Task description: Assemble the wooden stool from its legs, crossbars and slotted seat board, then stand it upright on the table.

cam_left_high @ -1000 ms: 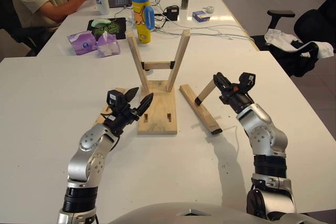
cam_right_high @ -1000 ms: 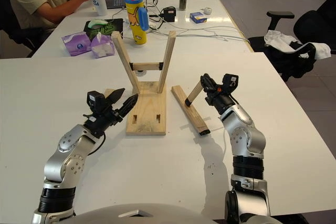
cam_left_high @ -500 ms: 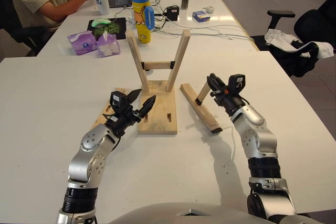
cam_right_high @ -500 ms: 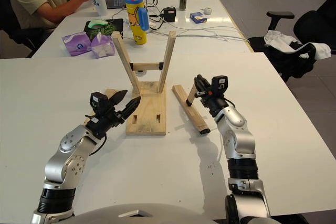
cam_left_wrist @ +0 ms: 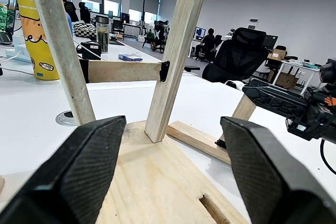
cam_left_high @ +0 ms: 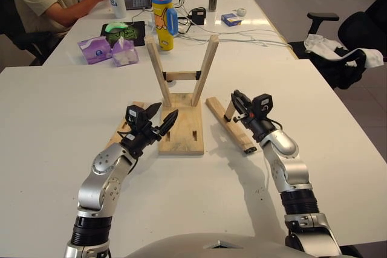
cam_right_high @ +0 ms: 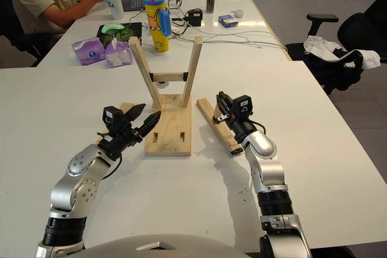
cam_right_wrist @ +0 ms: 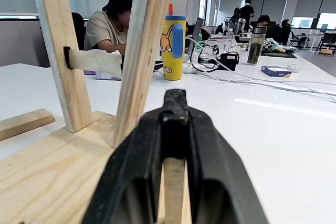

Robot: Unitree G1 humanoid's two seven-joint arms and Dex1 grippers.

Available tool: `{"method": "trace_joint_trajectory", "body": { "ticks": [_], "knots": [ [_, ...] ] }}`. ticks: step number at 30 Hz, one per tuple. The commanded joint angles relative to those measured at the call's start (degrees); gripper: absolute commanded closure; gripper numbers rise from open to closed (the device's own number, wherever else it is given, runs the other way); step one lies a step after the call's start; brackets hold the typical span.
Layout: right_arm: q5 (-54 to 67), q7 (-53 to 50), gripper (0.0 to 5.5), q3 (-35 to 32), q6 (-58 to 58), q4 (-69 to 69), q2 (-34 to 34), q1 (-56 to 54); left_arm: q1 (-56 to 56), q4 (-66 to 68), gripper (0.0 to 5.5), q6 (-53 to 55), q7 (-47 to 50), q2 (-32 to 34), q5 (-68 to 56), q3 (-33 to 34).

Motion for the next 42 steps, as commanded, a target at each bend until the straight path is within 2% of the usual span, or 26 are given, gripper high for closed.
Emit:
{"method": "trace_joint_trajectory", "body": {
  "ticks": [1,5,11,16,23,32,37,39,42],
  "knots": [
    [2.1,-0.9,4.29,-1.2,6.4,-3.9,0.4,0.6,-0.1,0.6,2.16,0.1,0.3,0.2,0.6,0.3],
    [4.4,-2.2,3.66,-2.3,12.3,-10.4,0.5,-4.5,-0.3,0.9,2.16,0.3,0.4,0.1,0.6,0.5],
    [6.7,-4.9,3.66,-4.7,19.4,-15.4,-0.5,-15.0,-0.8,1.7,2.16,-0.5,0.4,-0.5,0.8,0.0],
    [5.2,-6.1,3.66,-4.9,18.2,-11.7,0.0,-22.7,-1.7,2.8,2.16,-1.1,0.2,-0.9,1.1,-0.4],
    [3.4,-5.5,3.66,-4.9,14.4,-5.9,0.6,-25.4,-2.8,4.0,2.16,-1.7,-0.1,-1.4,1.6,-0.6],
    [2.4,-5.3,3.66,-3.6,11.4,-3.2,2.3,-25.5,-2.5,2.8,2.16,-1.3,0.5,-1.7,0.9,0.3],
    [-3.8,-6.2,3.66,1.7,13.4,11.2,3.2,-15.7,-2.6,2.8,2.16,-1.1,0.5,-1.8,0.8,0.3],
    [-4.6,-7.0,3.66,2.1,12.8,12.7,4.0,-11.9,-2.7,3.0,2.16,-0.9,0.1,-1.6,0.6,0.4],
    [-5.4,-7.3,3.66,2.7,12.1,12.7,4.2,-12.2,-2.4,2.6,2.16,-0.7,0.2,-1.4,0.5,0.7]
  ]
}}
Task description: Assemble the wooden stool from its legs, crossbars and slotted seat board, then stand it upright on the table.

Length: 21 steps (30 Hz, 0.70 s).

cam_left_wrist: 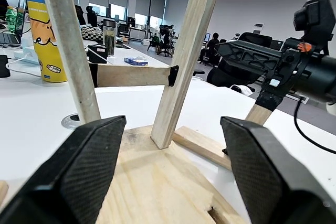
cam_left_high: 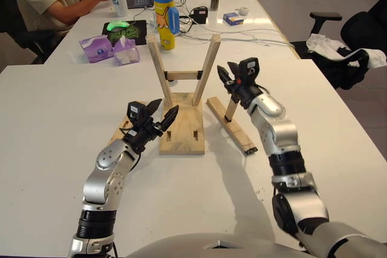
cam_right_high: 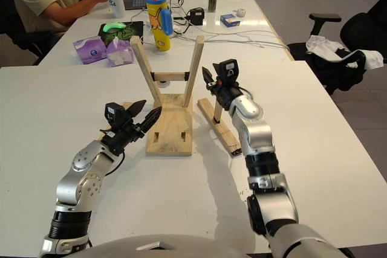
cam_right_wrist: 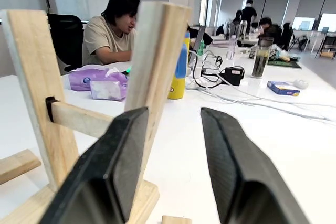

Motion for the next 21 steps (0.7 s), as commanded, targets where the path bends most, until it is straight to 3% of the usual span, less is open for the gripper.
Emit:
{"method": "trace_joint_trajectory", "body": {
  "ticks": [1,16,21],
  "knots": [
    [-2.6,-0.9,3.66,1.5,3.8,5.1,0.3,5.7,0.0,-0.8,2.16,0.7,0.1,0.3,-0.4,0.5],
    [3.8,-1.8,3.66,-6.0,1.8,-14.3,0.7,-4.2,-0.6,0.4,2.16,0.2,-0.1,-0.2,0.2,0.4],
    [5.7,0.1,3.66,-8.4,9.2,-23.7,-4.5,4.2,-0.1,-0.1,2.16,0.0,0.2,-0.1,0.3,0.8]
  ]
}}
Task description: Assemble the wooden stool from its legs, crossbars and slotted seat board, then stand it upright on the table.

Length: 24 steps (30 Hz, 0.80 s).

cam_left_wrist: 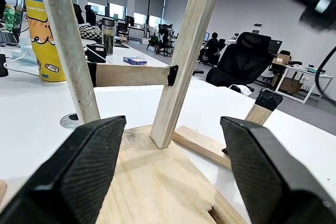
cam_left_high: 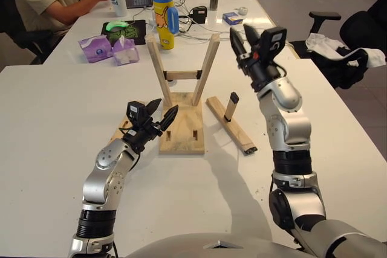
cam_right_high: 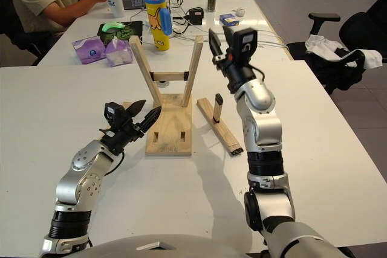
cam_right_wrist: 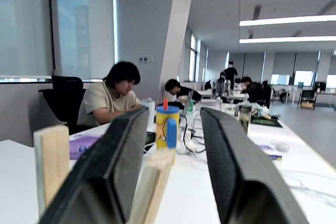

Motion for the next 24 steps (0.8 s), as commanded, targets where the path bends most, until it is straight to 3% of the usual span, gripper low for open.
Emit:
{"method": "trace_joint_trajectory", "body": {
  "ticks": [1,6,12,21,24],
  "knots": [
    [2.1,2.1,3.66,-3.1,8.6,-9.5,-6.1,11.4,0.4,-0.5,2.16,-0.1,0.3,0.5,0.2,0.7],
    [4.9,4.8,3.66,-7.0,15.2,-16.1,-12.0,19.5,3.6,-2.6,2.16,-0.5,1.4,0.3,0.1,2.0],
    [9.8,13.9,2.85,-3.1,32.7,-15.6,-21.5,30.7,4.4,-2.7,2.16,-1.2,2.8,-0.2,1.4,1.5],
    [5.9,15.1,1.47,4.2,31.7,-9.1,-20.5,25.1,2.6,-1.1,2.16,-1.0,1.4,0.5,1.0,1.1],
    [4.0,14.4,1.37,6.9,31.1,-6.7,-19.3,23.3,2.0,-0.7,2.16,-0.9,0.6,1.0,1.3,0.9]
  ]
}}
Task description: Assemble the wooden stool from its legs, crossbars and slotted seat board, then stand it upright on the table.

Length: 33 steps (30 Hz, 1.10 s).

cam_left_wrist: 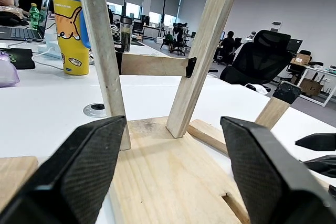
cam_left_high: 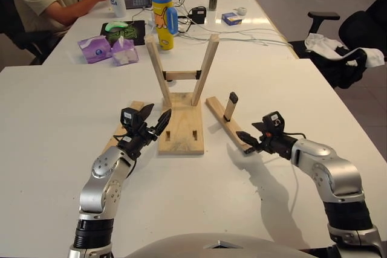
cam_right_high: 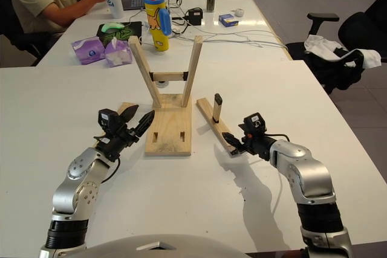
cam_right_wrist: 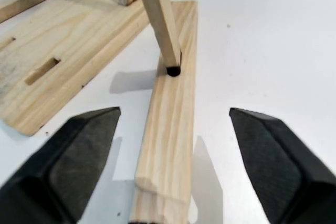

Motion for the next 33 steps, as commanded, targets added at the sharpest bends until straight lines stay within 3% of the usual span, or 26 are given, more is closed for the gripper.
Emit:
{"method": "trace_joint_trajectory", "body": {
  "ticks": [1,4,11,18,25,33],
  "knots": [
    [-2.3,-1.7,1.37,3.1,-0.5,3.8,2.2,-3.0,-1.5,0.7,2.16,0.2,-1.3,1.6,1.1,-0.7],
    [-3.9,-3.6,1.37,3.9,-0.1,7.0,3.8,-4.6,-0.4,0.1,2.16,-3.0,-3.8,5.5,7.3,-4.5],
    [-5.4,-4.5,2.41,5.1,-0.4,9.6,5.8,-4.9,0.6,2.5,2.16,-15.5,-13.0,15.2,20.5,-13.5],
    [-6.1,-4.2,3.41,5.8,-1.7,11.6,6.4,-5.8,-3.8,11.5,2.16,-24.1,-15.0,18.9,31.4,-19.2],
    [-4.6,-3.8,3.44,2.5,-6.4,11.3,8.9,-7.4,-8.8,22.4,2.16,-29.1,-12.2,17.5,40.2,-23.7],
    [0.9,2.2,3.44,-3.0,-7.9,10.2,6.7,-6.6,-12.4,24.0,2.16,-28.4,-9.3,14.1,38.4,-21.6]
  ]
}}
